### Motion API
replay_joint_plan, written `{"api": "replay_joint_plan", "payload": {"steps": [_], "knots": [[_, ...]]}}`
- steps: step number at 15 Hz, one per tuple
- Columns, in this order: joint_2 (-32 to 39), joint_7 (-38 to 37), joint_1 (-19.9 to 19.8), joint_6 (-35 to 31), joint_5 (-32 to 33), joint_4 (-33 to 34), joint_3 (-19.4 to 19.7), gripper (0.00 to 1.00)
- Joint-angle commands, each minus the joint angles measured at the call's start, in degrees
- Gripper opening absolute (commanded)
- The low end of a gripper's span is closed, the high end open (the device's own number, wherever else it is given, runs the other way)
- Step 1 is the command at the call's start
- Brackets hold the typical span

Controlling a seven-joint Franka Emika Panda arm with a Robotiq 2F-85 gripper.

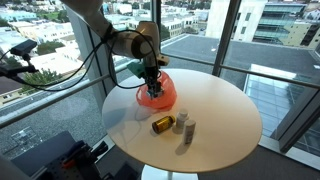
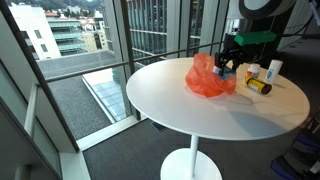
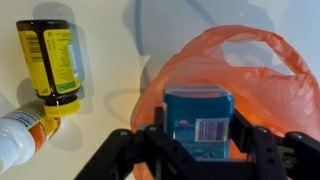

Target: Put the blue box in the plastic

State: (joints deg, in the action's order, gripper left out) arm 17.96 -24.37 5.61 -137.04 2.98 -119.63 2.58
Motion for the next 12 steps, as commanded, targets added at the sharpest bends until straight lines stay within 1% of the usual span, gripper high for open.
{"api": "replay_joint_plan", "payload": {"steps": [1, 9, 10, 11, 12], "knots": [[1.96, -1.53, 0.42, 2.73, 0.98, 2.59, 0.65, 0.39], [2.92, -1.34, 1.2, 4.02, 1.53, 2.49, 0.82, 0.39], [2.84, -1.27, 1.24, 4.18, 1.59, 2.41, 0.83, 0.77], [2.78, -1.24, 1.27, 4.36, 1.65, 2.37, 0.84, 0.9], [2.71, -1.18, 1.29, 4.46, 1.68, 2.32, 0.84, 0.96]]}}
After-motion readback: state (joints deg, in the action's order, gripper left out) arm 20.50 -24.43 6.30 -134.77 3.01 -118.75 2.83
